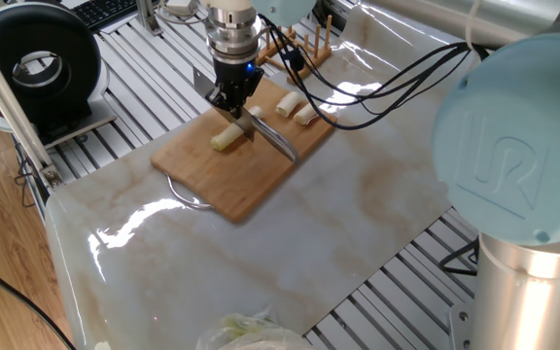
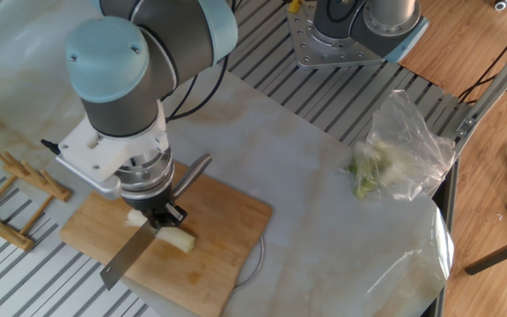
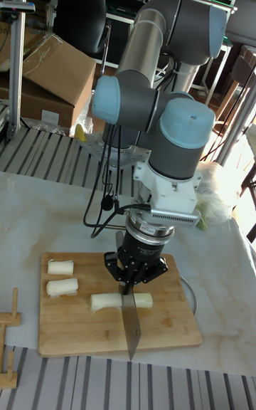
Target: Chop the scallions
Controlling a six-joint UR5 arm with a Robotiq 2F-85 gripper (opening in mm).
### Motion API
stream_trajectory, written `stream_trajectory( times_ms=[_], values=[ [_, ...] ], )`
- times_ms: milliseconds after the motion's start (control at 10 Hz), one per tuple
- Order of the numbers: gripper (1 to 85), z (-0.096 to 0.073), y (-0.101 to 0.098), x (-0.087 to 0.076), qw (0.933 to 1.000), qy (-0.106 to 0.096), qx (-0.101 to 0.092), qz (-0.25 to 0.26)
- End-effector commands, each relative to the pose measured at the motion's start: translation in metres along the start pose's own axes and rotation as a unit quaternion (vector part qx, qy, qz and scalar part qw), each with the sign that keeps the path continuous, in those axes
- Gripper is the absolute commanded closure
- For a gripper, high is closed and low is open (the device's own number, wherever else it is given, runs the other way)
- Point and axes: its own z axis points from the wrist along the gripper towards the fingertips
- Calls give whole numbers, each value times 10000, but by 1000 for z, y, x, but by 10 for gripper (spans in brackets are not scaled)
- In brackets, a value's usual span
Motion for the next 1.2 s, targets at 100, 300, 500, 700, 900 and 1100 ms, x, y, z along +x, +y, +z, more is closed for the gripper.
stream_trajectory(
  times_ms=[100, 300, 500, 700, 900, 1100],
  values=[
    [843, -3, -7, 5, 9997, 206, -92, -96],
    [843, 7, -9, -1, 9999, 104, -42, -68],
    [843, 8, -11, 2, 9998, 157, 14, -93],
    [843, 1, -11, 5, 9994, 300, -82, -143],
    [843, 1, -15, 4, 9992, 322, -94, -196],
    [843, 0, -18, 7, 9988, 420, -115, -211]
  ],
)
